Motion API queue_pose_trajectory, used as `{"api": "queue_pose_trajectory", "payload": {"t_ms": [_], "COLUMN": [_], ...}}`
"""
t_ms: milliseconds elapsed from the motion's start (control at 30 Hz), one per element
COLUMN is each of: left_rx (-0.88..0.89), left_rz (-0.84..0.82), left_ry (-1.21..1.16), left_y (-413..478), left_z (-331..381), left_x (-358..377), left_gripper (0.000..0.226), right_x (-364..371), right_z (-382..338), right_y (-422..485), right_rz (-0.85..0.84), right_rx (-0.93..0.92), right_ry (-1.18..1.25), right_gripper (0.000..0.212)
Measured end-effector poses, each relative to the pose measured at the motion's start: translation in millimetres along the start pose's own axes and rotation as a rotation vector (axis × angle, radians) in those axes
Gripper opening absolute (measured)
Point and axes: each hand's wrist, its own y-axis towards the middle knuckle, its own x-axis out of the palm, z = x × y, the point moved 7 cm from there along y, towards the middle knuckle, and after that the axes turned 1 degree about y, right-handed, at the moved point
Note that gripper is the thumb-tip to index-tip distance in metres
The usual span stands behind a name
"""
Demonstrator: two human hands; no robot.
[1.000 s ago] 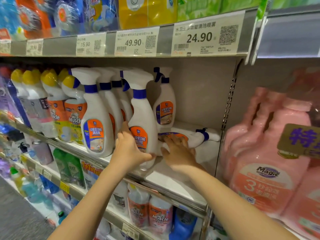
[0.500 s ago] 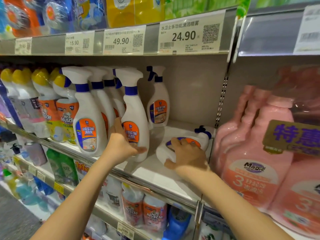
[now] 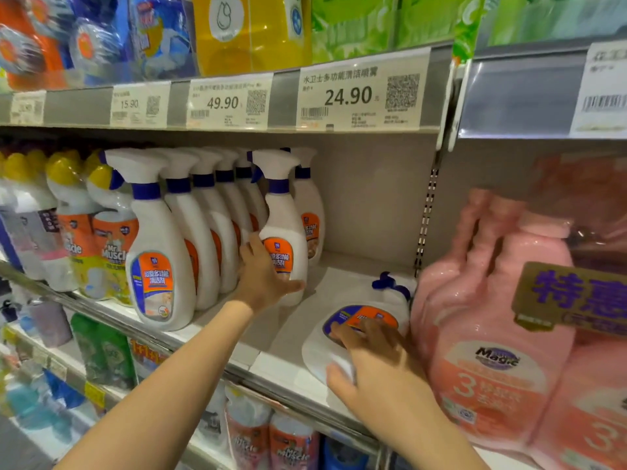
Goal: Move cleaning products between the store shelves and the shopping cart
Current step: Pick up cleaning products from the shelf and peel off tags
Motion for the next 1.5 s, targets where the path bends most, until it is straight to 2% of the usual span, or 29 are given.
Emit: {"api": "queue_pose_trajectory", "payload": {"t_ms": [67,200,333,433,567,633,733,867,1100,1300,1500], "left_rx": [-0.004,-0.056,-0.042,-0.036,0.007,0.059,0.122,0.111,0.105,0.103,0.038], "left_rz": [0.011,-0.002,0.039,0.035,0.001,-0.032,-0.064,-0.11,-0.078,-0.137,-0.158], "left_ry": [-0.015,-0.024,-0.017,-0.103,-0.167,-0.146,-0.112,-0.103,-0.086,0.07,0.12], "left_y": [5,13,19,20,16,15,12,8,15,21,31], "left_z": [1,1,3,-1,-5,-7,-12,-16,-19,-31,-47], "left_x": [6,18,23,29,30,30,31,37,38,45,57], "left_gripper": [0.118,0.123,0.103,0.096,0.094,0.092,0.092,0.092,0.069,0.032,0.035], "right_x": [-3,-21,-14,-3,7,11,19,25,35,48,58], "right_z": [-2,-24,-43,-47,-42,-42,-44,-39,-33,-35,-34], "right_y": [3,33,84,116,142,149,155,167,181,185,190], "right_rz": [0.0,0.143,0.082,0.052,0.07,0.071,0.02,-0.026,-0.054,-0.093,-0.153], "right_rx": [0.017,-0.036,-0.052,-0.028,-0.005,-0.015,-0.038,-0.021,-0.002,-0.028,-0.035], "right_ry": [0.072,0.17,0.419,0.56,0.449,0.438,0.405,0.305,0.202,0.121,0.104], "right_gripper": [0.052,0.044,0.051,0.056,0.068,0.067,0.067,0.074,0.073,0.07,0.066]}}
